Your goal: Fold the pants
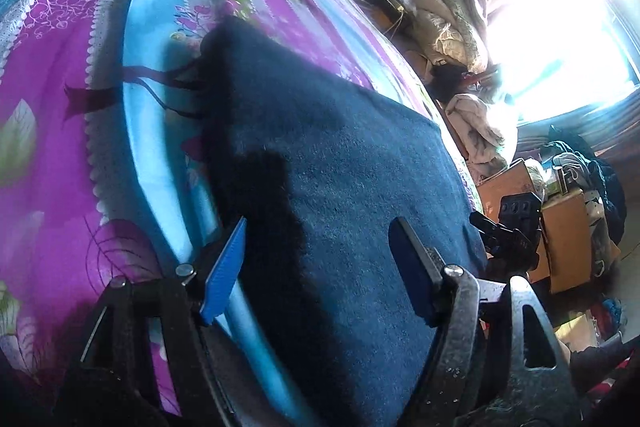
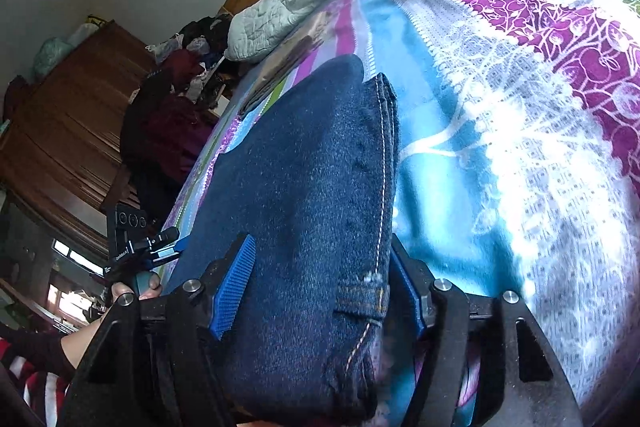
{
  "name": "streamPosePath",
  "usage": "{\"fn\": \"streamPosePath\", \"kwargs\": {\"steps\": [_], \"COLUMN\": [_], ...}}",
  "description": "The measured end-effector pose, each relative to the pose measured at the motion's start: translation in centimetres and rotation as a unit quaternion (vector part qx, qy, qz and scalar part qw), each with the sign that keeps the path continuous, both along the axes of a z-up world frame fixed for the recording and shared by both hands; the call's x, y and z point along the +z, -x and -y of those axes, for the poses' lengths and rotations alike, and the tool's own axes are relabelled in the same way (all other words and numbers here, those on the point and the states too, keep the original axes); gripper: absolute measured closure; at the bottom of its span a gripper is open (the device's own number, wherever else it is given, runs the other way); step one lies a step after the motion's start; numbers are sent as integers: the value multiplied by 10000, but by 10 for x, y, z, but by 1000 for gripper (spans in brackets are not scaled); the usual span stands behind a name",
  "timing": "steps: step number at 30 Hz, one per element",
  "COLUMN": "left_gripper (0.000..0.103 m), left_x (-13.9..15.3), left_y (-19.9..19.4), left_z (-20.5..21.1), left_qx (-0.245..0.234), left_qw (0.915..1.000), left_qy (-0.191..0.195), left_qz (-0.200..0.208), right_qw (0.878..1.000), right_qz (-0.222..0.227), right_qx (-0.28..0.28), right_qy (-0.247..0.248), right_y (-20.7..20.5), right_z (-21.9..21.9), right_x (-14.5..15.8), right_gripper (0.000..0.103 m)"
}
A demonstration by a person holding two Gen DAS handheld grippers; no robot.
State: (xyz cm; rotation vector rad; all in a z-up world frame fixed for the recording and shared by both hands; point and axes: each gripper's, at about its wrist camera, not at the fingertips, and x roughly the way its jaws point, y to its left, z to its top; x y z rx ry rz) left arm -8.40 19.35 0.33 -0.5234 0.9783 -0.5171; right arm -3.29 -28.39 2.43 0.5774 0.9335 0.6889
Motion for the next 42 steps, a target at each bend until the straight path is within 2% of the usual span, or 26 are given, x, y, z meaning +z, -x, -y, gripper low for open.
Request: {"fn": "streamPosePath", "kwargs": {"steps": [9,15,17,19,22,25,27,28,29,30,31,32,33,35,42], "left_gripper": [26,23,21,21,23,24,24,24,24,26,42,64,67,79,83], "left_x": [-4,-10,-9,-7,-7,-10,-6,-5,-5,-7,-9,-12,-14,-4,36], "left_y": [-44,-69,-74,-69,-44,-12,8,11,12,9,3,-3,-6,-1,41], "left_z": [2,-5,-3,0,4,17,26,29,30,30,30,32,32,36,34], "left_qx": [342,561,478,339,-56,-539,-624,-581,-464,-298,-140,76,149,180,142], "left_qw": [9979,9981,9988,9993,9996,9981,9978,9980,9985,9989,9991,9989,9985,9994,9980], "left_qy": [-532,-241,-132,-155,245,213,171,227,240,304,335,327,342,194,584], "left_qz": [170,72,-42,-48,-128,-229,-137,-136,-137,-180,-223,-313,-395,-223,192], "right_qw": [9999,9996,9997,9999,9993,9972,9959,9953,9955,9966,9981,9991,9995,9983,9874], "right_qz": [112,222,190,156,144,138,102,57,9,-35,13,110,211,536,1293], "right_qx": [-55,-67,-41,31,301,613,692,664,546,416,320,261,211,111,-38], "right_qy": [50,135,114,58,-196,-403,-567,-706,-779,-716,-534,-303,-105,183,916], "right_y": [-29,-25,-24,-23,-21,-17,-18,-21,-24,-27,-27,-25,-20,-4,57], "right_z": [-14,-14,-14,-14,-10,-9,-6,-4,-3,-6,-12,-21,-27,-37,-76], "right_x": [-3,-4,-4,-3,-5,-5,-8,-10,-14,-17,-15,-9,-2,17,78], "right_gripper": [36,38,38,38,39,39,41,48,61,64,65,65,65,72,76]}}
